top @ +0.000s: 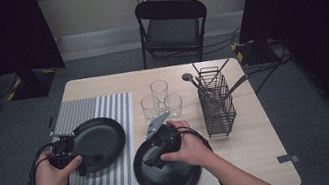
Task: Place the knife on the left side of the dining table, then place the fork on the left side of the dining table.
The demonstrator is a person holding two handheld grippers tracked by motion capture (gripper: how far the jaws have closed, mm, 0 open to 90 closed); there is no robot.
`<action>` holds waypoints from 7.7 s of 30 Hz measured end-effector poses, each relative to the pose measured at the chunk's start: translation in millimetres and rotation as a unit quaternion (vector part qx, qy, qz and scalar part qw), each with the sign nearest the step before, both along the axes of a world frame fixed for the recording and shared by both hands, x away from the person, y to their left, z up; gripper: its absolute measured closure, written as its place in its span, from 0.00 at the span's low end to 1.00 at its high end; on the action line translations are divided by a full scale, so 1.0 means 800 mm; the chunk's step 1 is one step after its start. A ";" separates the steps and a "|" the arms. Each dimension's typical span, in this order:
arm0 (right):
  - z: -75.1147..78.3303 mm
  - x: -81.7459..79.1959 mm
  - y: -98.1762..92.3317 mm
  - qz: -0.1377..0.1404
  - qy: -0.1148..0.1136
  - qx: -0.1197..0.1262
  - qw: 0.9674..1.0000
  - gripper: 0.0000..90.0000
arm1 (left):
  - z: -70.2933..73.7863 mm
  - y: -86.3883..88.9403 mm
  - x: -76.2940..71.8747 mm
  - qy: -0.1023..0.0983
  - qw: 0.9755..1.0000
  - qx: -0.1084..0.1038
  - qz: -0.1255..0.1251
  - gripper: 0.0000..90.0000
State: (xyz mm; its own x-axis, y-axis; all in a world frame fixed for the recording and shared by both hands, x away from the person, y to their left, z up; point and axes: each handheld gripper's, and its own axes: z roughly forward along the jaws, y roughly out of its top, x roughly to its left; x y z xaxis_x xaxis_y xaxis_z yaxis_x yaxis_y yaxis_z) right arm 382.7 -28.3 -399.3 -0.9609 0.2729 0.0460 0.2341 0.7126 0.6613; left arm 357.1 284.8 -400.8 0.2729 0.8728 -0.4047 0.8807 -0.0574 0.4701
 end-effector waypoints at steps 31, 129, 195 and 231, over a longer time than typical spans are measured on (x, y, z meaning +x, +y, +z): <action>0.013 0.018 -0.084 -0.049 -0.007 -0.020 0.999 0.19 | -0.007 -0.007 0.002 -0.002 0.999 -0.010 -0.034 0.26; 0.124 0.093 -0.218 -0.163 -0.022 -0.028 0.986 0.29 | -0.008 -0.013 0.001 0.002 0.999 -0.008 -0.052 0.27; 0.108 0.178 -0.220 -0.230 -0.045 -0.078 0.969 0.48 | -0.014 -0.013 0.006 0.010 0.998 -0.001 -0.062 0.27; 0.081 0.198 -0.200 -0.217 -0.039 -0.079 0.972 0.68 | -0.022 -0.014 0.008 0.021 0.998 0.003 -0.064 0.27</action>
